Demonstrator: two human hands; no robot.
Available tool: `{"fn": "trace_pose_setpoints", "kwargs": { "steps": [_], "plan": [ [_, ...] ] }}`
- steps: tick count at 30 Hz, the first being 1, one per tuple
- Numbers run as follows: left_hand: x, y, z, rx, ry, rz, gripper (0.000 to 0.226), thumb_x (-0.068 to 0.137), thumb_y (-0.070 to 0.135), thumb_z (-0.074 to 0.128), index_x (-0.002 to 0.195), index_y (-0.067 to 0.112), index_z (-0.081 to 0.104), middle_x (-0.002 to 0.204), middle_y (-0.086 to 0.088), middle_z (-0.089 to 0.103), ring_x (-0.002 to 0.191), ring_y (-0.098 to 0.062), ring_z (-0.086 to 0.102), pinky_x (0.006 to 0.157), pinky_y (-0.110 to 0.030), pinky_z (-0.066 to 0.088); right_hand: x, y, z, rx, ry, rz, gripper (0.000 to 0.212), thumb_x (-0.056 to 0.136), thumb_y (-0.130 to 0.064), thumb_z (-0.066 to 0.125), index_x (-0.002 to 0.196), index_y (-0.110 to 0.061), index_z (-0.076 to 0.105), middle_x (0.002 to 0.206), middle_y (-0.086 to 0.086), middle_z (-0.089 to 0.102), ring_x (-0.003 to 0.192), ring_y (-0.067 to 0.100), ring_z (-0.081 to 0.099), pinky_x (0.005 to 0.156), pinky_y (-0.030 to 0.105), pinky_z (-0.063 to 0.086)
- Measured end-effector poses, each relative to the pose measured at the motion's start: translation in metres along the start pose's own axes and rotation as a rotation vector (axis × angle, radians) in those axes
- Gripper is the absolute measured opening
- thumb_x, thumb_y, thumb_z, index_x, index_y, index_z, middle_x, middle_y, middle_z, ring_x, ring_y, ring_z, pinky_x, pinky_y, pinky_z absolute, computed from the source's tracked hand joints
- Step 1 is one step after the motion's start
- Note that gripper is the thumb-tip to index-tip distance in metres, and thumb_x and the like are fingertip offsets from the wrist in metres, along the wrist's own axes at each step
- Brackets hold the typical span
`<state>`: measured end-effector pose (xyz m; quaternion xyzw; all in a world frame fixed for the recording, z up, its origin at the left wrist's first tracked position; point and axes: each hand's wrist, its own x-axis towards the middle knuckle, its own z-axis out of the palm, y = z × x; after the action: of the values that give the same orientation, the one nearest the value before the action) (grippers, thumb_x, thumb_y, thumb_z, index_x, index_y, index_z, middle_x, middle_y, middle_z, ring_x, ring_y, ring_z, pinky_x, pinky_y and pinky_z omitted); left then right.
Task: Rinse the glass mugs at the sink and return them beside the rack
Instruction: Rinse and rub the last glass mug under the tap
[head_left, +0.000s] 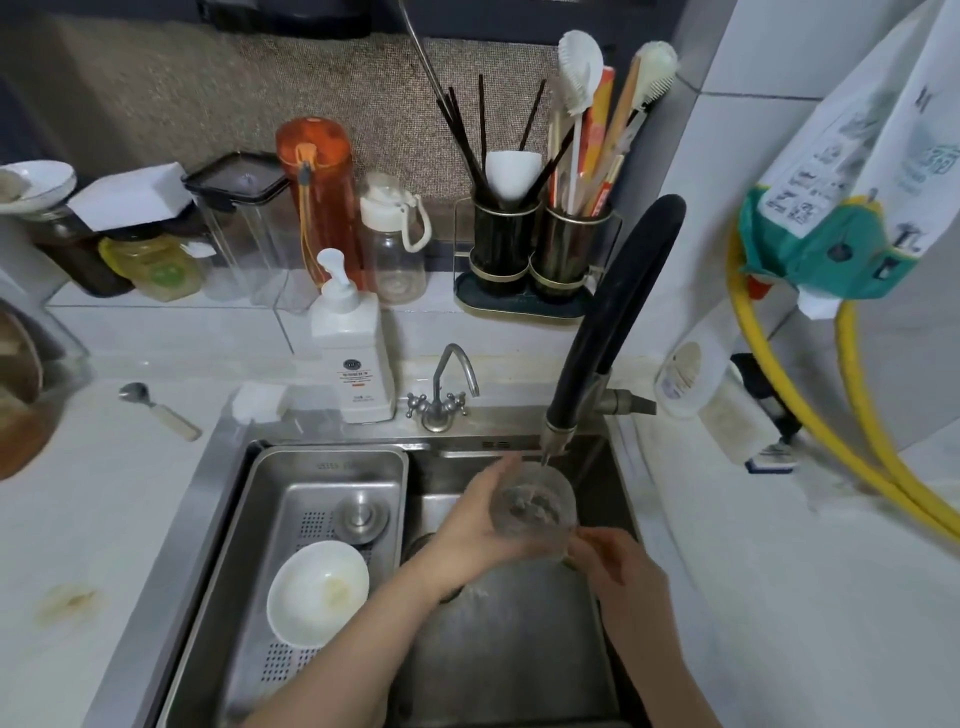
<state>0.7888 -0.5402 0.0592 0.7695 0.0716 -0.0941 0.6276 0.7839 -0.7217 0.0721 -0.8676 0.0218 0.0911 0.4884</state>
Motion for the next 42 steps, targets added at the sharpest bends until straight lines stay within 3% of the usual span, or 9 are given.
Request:
{"fn": "trace_pose_setpoints", "kwargs": {
  "steps": [3, 9, 15, 21, 28, 31, 34, 37, 42],
  "plan": [
    [0.001, -0.003, -0.014, -0.065, 0.062, -0.055, 0.08, 0.068, 0.017, 0.084, 0.135, 0.026, 0.043, 0.128, 0.01, 0.054, 0.105, 0.012, 0.053, 0.083, -0.005, 0.043, 0.006, -0.012, 0.01, 0.0, -0.031, -0.067, 0.005, 0.09, -0.019, 0.062, 0.093, -0.023, 0.06, 0.08, -0.013, 0.064, 0.072, -0.014, 0.059, 0.062, 0.0, 0.041],
    [0.019, 0.014, 0.002, -0.206, 0.138, -0.147, 0.08, 0.075, 0.048, 0.072, 0.143, 0.026, 0.036, 0.145, 0.001, 0.041, 0.13, -0.013, 0.041, 0.101, -0.025, 0.035, 0.033, -0.02, 0.005, 0.068, 0.052, -0.063, 0.016, 0.096, -0.018, 0.053, 0.108, -0.022, 0.062, 0.087, -0.014, 0.064, 0.075, -0.008, 0.062, 0.064, -0.001, 0.044],
    [-0.007, -0.004, -0.01, -0.064, 0.166, -0.036, 0.084, 0.066, 0.055, 0.076, 0.139, 0.049, 0.034, 0.14, 0.012, 0.039, 0.133, -0.001, 0.034, 0.115, -0.03, 0.027, 0.06, -0.007, 0.02, 0.313, -0.074, 0.249, 0.019, 0.094, -0.013, 0.056, 0.109, -0.009, 0.067, 0.093, 0.01, 0.071, 0.077, 0.021, 0.069, 0.071, 0.035, 0.059],
    [-0.006, -0.007, -0.016, -0.006, 0.376, -0.059, 0.078, 0.051, 0.069, 0.075, 0.122, 0.06, 0.044, 0.131, 0.006, 0.049, 0.124, -0.004, 0.047, 0.109, -0.029, 0.037, 0.063, -0.024, 0.049, 0.548, -0.18, 0.352, 0.016, 0.092, -0.015, 0.06, 0.108, -0.015, 0.062, 0.098, 0.008, 0.068, 0.08, 0.018, 0.066, 0.07, 0.03, 0.056],
    [-0.011, -0.003, -0.022, -0.258, 0.478, -0.215, 0.071, 0.073, 0.037, 0.078, 0.135, 0.024, 0.047, 0.13, 0.012, 0.049, 0.118, -0.004, 0.046, 0.1, -0.023, 0.037, 0.072, -0.039, 0.067, 0.578, -0.222, 0.43, 0.012, 0.095, -0.021, 0.054, 0.097, -0.014, 0.063, 0.089, 0.004, 0.063, 0.081, 0.017, 0.061, 0.061, 0.027, 0.049],
    [-0.009, -0.003, -0.019, -0.354, 0.476, -0.322, 0.075, 0.069, 0.052, 0.076, 0.134, 0.029, 0.046, 0.13, 0.009, 0.048, 0.12, -0.011, 0.049, 0.106, -0.032, 0.04, 0.07, -0.047, 0.062, 0.566, -0.234, 0.441, 0.017, 0.095, -0.024, 0.054, 0.084, -0.017, 0.064, 0.079, 0.002, 0.062, 0.072, 0.014, 0.059, 0.074, 0.035, 0.051],
    [-0.003, 0.003, -0.01, -0.4, 0.395, -0.407, 0.092, 0.05, 0.073, 0.073, 0.13, 0.034, 0.048, 0.133, 0.005, 0.053, 0.115, -0.018, 0.057, 0.084, -0.041, 0.057, 0.07, -0.04, 0.053, 0.557, -0.22, 0.396, 0.025, 0.097, -0.028, 0.05, 0.097, -0.01, 0.066, 0.08, 0.003, 0.065, 0.074, 0.016, 0.06, 0.073, 0.033, 0.049],
    [0.007, 0.012, 0.002, -0.259, 0.345, -0.448, 0.088, 0.056, 0.078, 0.063, 0.126, 0.029, 0.049, 0.121, 0.002, 0.058, 0.102, -0.02, 0.062, 0.071, -0.041, 0.06, 0.069, -0.03, 0.037, 0.507, -0.173, 0.399, 0.034, 0.095, -0.04, 0.051, 0.097, -0.011, 0.068, 0.087, 0.01, 0.068, 0.078, 0.023, 0.062, 0.072, 0.034, 0.05],
    [0.018, 0.028, 0.022, 0.433, 0.256, -0.404, 0.079, 0.077, 0.081, 0.033, 0.126, 0.02, 0.049, 0.121, -0.008, 0.062, 0.111, -0.028, 0.06, 0.087, -0.034, 0.048, 0.059, -0.008, 0.012, 0.487, -0.131, 0.435, 0.042, 0.093, -0.045, 0.052, 0.091, -0.006, 0.067, 0.077, 0.008, 0.067, 0.07, 0.022, 0.063, 0.062, 0.03, 0.052]
  ]
}}
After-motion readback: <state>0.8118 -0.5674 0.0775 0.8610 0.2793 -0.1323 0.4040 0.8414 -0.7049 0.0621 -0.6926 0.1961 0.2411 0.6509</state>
